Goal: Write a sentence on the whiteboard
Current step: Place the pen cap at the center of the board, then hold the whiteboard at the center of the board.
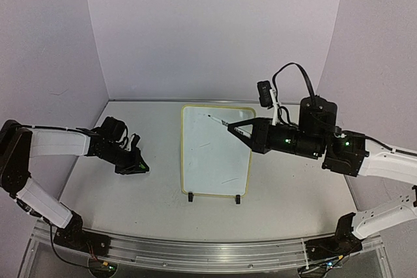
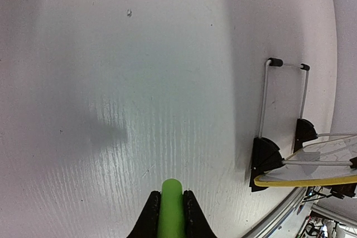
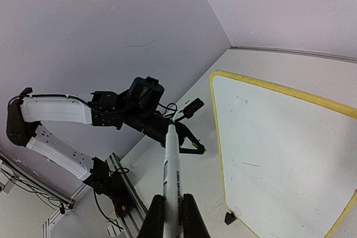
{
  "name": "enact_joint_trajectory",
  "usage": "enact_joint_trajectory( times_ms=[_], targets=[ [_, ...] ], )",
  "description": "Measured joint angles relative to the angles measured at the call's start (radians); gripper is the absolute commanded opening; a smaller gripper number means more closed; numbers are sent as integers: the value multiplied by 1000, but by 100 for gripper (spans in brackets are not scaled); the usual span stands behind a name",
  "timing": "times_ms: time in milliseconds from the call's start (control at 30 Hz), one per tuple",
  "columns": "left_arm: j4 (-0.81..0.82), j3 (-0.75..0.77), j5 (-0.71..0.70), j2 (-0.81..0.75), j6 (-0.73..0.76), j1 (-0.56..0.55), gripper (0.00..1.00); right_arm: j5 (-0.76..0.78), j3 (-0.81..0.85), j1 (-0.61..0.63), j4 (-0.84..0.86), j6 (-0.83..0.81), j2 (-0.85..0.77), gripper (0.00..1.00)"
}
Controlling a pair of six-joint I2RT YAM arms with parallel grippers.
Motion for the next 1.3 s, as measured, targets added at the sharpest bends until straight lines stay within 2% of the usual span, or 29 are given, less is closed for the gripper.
enact_joint_trajectory(
  times_ms=[467,600,733,900,1133,1300],
  targets=[
    [31,0,1,65,51,0,38,21,-17,13,-27,-13,29,0],
    [33,0,1,66,56,0,49,22,-24,13,-29,-12,29,0],
    [32,0,-2,66,60,0,56,22,-24,13,-30,-13,29,0],
    [4,2,-39,57,80,0,71,21,-24,13,-32,-13,30,0],
    [-65,29,-121,-55,122,0,76,1,-21,13,-32,-23,68,0],
    [-60,119,-9,-105,217,1,75,-5,-20,13,-32,-35,88,0]
  ],
)
